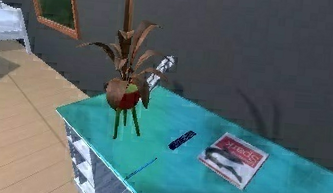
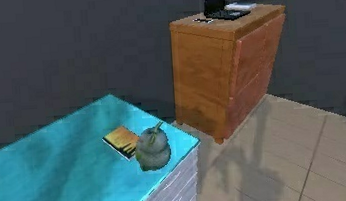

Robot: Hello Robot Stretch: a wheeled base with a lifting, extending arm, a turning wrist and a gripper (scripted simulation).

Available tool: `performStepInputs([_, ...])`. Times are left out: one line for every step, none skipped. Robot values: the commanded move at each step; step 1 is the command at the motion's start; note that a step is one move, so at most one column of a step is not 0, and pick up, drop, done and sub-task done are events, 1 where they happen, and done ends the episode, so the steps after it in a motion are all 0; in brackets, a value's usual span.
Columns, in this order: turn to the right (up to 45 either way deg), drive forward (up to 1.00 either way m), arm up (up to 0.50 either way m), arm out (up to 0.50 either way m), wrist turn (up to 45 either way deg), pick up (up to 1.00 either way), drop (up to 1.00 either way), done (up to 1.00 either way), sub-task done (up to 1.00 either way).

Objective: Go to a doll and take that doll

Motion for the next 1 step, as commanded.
performStepInputs([0.0, 0.0, 0.36, 0.0, 0.0, 0.0, 0.0, 0.0, 0.0])
